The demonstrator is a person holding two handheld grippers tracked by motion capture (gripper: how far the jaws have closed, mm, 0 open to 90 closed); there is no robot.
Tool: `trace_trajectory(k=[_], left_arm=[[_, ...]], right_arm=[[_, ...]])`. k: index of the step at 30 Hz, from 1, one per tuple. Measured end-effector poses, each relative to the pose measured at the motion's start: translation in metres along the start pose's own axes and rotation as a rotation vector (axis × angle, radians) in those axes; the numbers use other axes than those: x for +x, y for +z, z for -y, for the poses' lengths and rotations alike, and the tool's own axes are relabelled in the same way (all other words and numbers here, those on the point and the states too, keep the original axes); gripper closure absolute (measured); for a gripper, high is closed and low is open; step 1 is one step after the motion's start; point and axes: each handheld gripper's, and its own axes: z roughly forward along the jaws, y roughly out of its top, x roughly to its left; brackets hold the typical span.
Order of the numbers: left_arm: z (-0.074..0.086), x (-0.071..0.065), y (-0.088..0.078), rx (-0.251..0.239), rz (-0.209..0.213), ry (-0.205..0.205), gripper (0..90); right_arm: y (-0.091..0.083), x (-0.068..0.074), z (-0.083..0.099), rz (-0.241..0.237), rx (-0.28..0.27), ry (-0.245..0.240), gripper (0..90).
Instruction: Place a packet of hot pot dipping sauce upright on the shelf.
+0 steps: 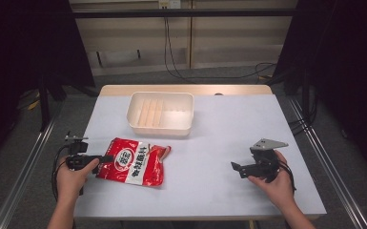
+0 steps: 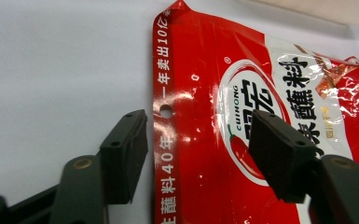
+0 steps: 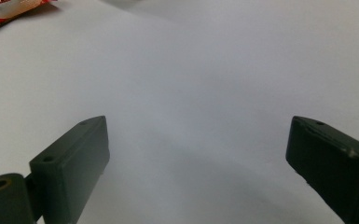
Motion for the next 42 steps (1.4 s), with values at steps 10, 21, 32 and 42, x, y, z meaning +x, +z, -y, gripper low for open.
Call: trace_trajectory(k=[10,21,32,42], left_arm=[[-0.001,0.001,-0.002,0.034,0.034,-0.001,43.2],[-0.003,-0.01,-0.002,0.074,0.074,0.003,55.0],[-0.004,-0.009,0.006,0.122,0.076,-0.025,63.9],[-0.009,-0.004,0.012,0.152,0.088,-0.068,72.8]], right_arm=[[0.001,0.002,0.0,0.005,0.005,-0.014,5.6],[0.002,0.004,0.0,0.006,0.005,-0.013,5.6],[0.003,0.005,-0.001,0.001,0.011,-0.017,5.6],[0.005,0.005,-0.001,0.007,0.007,-0.023,5.6]])
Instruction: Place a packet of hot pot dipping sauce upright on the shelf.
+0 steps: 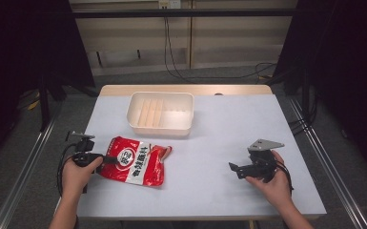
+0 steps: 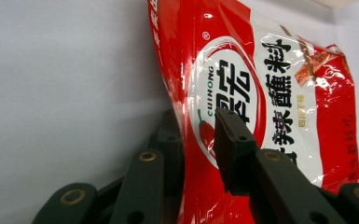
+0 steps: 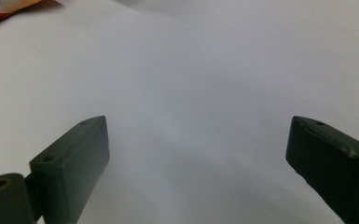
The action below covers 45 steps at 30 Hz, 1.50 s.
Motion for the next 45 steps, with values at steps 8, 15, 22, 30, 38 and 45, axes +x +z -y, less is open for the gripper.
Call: trace_trajectory(k=[8,15,22,30,38,45], left_arm=[[-0.002,0.002,-0.003,0.028,0.007,-0.008,86.7],[-0.005,-0.007,-0.011,0.031,0.011,0.006,89.6],[-0.01,-0.022,-0.02,0.04,0.023,0.024,90.0],[-0.023,-0.043,-0.032,0.063,0.034,0.069,90.0],[-0.037,-0.064,-0.04,0.08,0.021,0.103,90.0],[-0.048,-0.09,-0.054,0.09,0.021,0.15,90.0]], right_arm=[[-0.003,-0.002,0.0,0.001,-0.011,0.006,5.8],[-0.004,-0.004,0.0,0.01,-0.014,0.016,5.8],[-0.006,-0.006,0.001,0.005,-0.02,0.02,5.8],[-0.008,-0.007,0.0,0.001,-0.026,0.028,5.8],[-0.01,-0.007,0.0,0.001,-0.033,0.032,5.8],[-0.011,-0.007,0.0,0.005,-0.034,0.033,5.8]])
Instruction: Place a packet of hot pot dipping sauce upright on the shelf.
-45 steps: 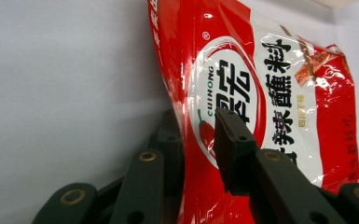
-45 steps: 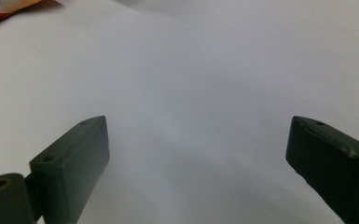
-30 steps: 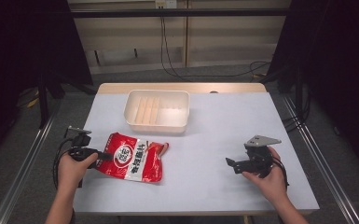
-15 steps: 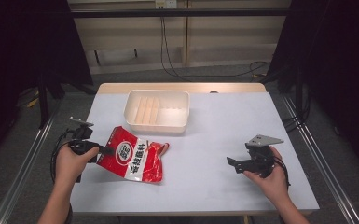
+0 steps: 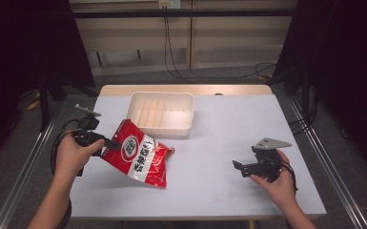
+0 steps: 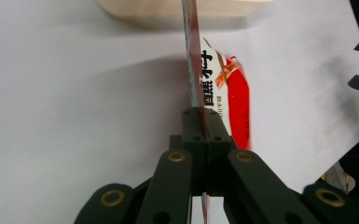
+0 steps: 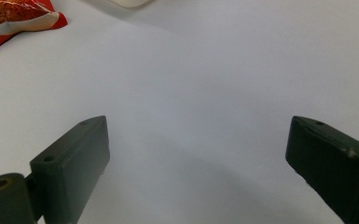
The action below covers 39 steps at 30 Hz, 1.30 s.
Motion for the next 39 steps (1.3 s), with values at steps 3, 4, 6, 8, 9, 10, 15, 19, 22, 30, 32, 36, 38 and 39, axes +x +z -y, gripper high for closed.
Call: trace_trajectory(k=[3,4,6,8,9,10,15,19,22,30,32,36,38,39], left_arm=[[-0.007,-0.011,-0.004,0.019,-0.022,0.029,90.0],[-0.009,-0.013,-0.004,0.025,-0.023,0.036,90.0],[-0.012,-0.016,-0.005,0.033,-0.022,0.045,90.0],[-0.014,-0.019,-0.005,0.035,-0.023,0.045,90.0],[-0.016,-0.02,-0.005,0.041,-0.029,0.055,90.0],[-0.019,-0.025,-0.007,0.046,-0.028,0.059,90.0],[-0.025,-0.033,-0.01,0.057,-0.035,0.084,90.0],[-0.033,-0.041,-0.011,0.077,-0.027,0.104,90.0],[-0.038,-0.045,-0.012,0.09,-0.03,0.113,90.0],[-0.054,-0.063,-0.014,0.126,-0.026,0.144,90.0],[-0.057,-0.069,-0.014,0.137,-0.028,0.142,90.0],[-0.065,-0.082,-0.015,0.153,-0.053,0.15,90.0],[-0.067,-0.085,-0.017,0.165,-0.066,0.168,90.0],[-0.073,-0.092,-0.019,0.184,-0.071,0.189,90.0]], right_arm=[[-0.001,0.0,-0.001,0.003,-0.001,-0.003,5.8],[-0.001,0.001,-0.001,0.002,0.0,-0.002,5.8],[0.0,0.001,0.0,-0.002,0.003,-0.009,5.8],[0.0,0.001,0.0,-0.001,0.005,-0.01,5.8],[0.0,0.002,0.0,-0.001,0.004,-0.013,5.8],[-0.001,0.002,0.0,-0.002,0.002,-0.011,5.8],[-0.001,0.002,0.0,0.002,-0.005,-0.006,5.9],[0.0,0.002,-0.001,0.008,-0.002,-0.001,5.9],[0.0,0.002,-0.001,0.006,-0.003,-0.006,5.9],[0.001,0.004,0.0,0.01,0.006,-0.007,5.9],[0.001,0.005,0.0,0.011,0.01,-0.009,5.9],[-0.001,0.005,0.0,0.006,0.01,-0.01,5.9],[-0.001,0.005,0.0,0.01,0.01,-0.011,5.9],[-0.001,0.005,0.001,0.0,0.005,-0.013,5.9]])
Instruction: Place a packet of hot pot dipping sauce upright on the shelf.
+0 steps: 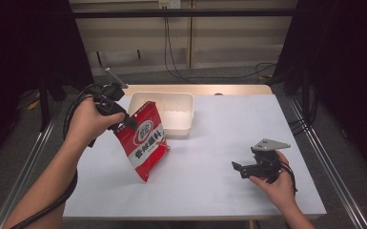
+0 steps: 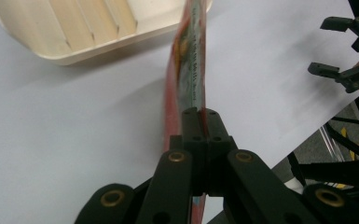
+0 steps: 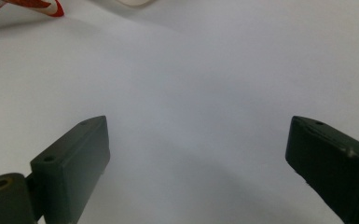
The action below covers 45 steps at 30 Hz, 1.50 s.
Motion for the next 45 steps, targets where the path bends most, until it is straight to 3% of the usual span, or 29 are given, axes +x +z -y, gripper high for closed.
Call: trace_trajectory(k=[1,10,18,25,32,45], left_arm=[[-0.002,-0.004,-0.001,-0.014,-0.006,-0.01,90.0],[-0.023,-0.025,-0.017,0.026,-0.082,0.041,90.0],[-0.037,-0.032,-0.022,0.06,-0.072,0.068,90.0],[-0.049,-0.045,-0.024,0.045,-0.055,0.1,90.0],[-0.064,-0.057,-0.024,0.015,-0.085,0.128,90.0],[-0.082,-0.072,-0.027,-0.038,-0.102,0.159,90.0]], right_arm=[[0.0,0.0,0.0,0.002,0.003,0.0,5.9],[-0.002,-0.001,0.002,0.002,0.0,-0.003,5.9],[-0.002,-0.003,0.001,0.008,-0.004,0.002,5.9],[-0.002,-0.002,0.001,0.002,0.002,0.0,5.9],[-0.003,-0.004,0.002,0.003,-0.004,-0.003,5.9],[-0.004,-0.004,0.002,0.012,-0.008,-0.006,5.9]])
